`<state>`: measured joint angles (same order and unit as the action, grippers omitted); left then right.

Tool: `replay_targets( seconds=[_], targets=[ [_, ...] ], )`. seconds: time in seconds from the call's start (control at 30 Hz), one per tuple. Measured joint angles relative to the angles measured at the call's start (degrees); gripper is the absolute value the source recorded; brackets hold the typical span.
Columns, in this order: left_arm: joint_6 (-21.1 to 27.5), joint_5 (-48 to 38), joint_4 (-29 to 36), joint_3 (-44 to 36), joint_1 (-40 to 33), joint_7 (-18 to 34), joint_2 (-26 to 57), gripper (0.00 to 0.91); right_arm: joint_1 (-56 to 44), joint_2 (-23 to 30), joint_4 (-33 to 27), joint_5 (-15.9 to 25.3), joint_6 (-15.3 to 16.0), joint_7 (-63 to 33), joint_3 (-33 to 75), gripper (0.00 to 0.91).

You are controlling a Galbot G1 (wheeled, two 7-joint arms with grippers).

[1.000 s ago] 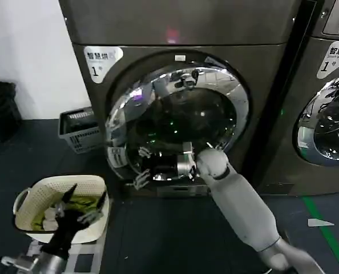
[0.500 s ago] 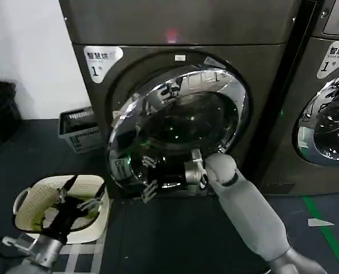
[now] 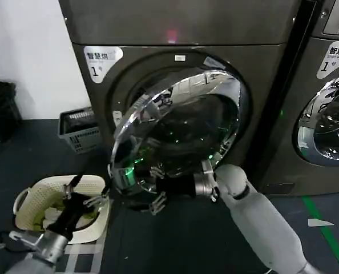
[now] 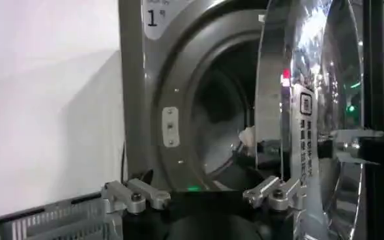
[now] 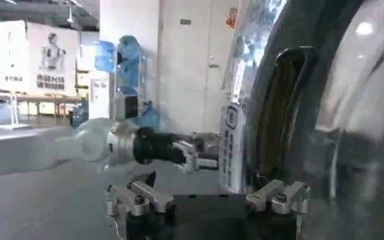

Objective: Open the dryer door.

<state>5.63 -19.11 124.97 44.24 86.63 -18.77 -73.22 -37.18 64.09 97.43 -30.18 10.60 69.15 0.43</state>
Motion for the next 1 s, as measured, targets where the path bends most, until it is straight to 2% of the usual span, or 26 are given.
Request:
replay_targets(
  seconds=[0.37,0.63,1.0],
  targets=[
    [0.71,-0.97,0.34,-1.36,-1.02,-0.05,1.72,0.907,-3.26,-3.76,2.87,-2.0,-0.91,7.24,2.26,0.907],
    [2.92,-8.52,-2.06,-3.88,-4.83,-1.8,6.54,0.907,-5.68,-5.6,4.15,-1.92,-1.18,10.51,3.66,0.907],
    [-4.04,-18.23,-8.11,-12.06,-12.85,-10.71,16.74,0.907,-8.83,-6.6,3.57,-0.37,-3.06,13.51,7.83,0.907]
  ],
)
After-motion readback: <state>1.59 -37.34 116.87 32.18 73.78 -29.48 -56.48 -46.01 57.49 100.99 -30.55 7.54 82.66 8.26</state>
